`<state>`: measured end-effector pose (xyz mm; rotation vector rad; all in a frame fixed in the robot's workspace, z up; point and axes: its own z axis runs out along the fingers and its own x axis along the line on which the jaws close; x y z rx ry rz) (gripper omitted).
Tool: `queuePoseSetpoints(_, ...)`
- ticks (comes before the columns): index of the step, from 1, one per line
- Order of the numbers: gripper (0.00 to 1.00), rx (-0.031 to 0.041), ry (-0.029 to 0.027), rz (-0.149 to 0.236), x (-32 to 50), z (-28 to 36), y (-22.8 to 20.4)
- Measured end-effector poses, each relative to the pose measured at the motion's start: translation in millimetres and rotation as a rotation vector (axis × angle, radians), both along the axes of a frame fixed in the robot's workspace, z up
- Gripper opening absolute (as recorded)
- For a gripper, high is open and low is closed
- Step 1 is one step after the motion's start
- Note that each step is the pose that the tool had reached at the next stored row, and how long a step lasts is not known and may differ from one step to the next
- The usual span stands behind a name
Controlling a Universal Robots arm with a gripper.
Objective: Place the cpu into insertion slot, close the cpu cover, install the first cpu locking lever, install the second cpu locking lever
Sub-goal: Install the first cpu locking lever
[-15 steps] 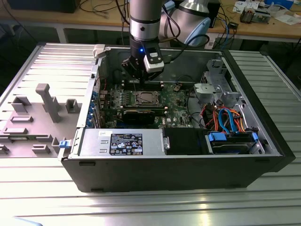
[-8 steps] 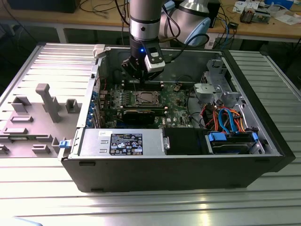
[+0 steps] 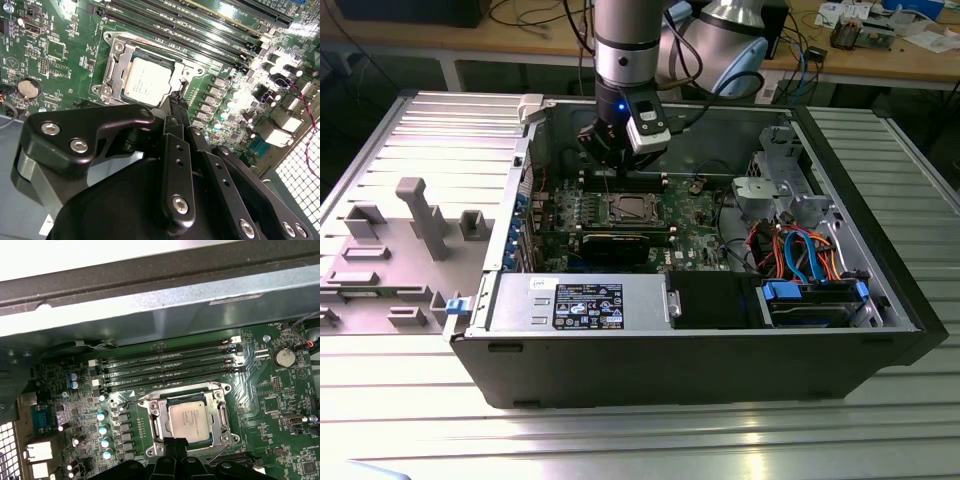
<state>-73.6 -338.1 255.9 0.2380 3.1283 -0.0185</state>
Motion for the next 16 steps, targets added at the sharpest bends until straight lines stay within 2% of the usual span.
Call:
queuePoseSetpoints(5,0.11,0.003,-0.0008,0.013,-4.0,0.0,0.0)
queuePoseSetpoints(11,0.11,0.0039,-0.0023,0.015,-15.4,-0.1,0.1)
queuePoseSetpoints(16,0.11,0.0038,-0.0023,0.018,-15.7,0.0,0.0)
